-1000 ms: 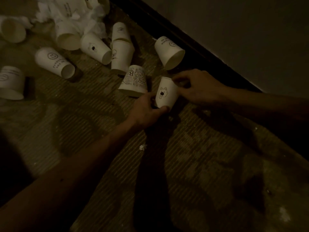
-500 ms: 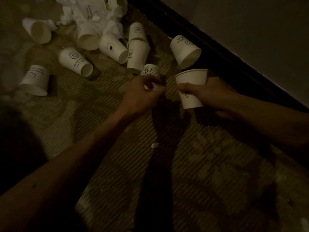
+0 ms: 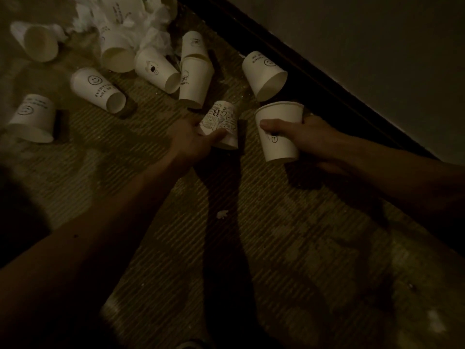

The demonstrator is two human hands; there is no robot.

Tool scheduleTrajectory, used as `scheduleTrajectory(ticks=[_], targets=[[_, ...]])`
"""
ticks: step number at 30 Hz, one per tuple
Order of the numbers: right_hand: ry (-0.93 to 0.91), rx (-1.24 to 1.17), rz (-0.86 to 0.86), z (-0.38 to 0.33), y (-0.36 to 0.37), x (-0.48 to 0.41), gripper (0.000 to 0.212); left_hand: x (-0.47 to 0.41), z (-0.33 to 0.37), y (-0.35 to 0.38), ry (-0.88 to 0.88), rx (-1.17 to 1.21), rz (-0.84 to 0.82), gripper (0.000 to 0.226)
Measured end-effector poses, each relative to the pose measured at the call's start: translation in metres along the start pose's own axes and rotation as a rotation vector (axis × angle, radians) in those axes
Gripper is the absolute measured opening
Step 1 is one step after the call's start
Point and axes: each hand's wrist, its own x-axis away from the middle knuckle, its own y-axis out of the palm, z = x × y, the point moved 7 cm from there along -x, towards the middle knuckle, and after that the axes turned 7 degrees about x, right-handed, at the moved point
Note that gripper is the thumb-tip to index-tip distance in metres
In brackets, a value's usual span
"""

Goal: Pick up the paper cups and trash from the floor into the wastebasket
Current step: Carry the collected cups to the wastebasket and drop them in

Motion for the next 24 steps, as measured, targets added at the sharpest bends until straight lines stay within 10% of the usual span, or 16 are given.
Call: scheduleTrajectory(ticks=[18,24], targets=[[-0.041,-0.265,-0.256,-0.007,0.001,-0.001,0.056,0.039,0.023,0.069,-0.052,0.278,-0.421,0.042],[0.024,-0.247,-0.088,0.003,-0.027,-0.004,0.038,0.000,0.044,0.066,0.039,0.141,-0.161,0.023]])
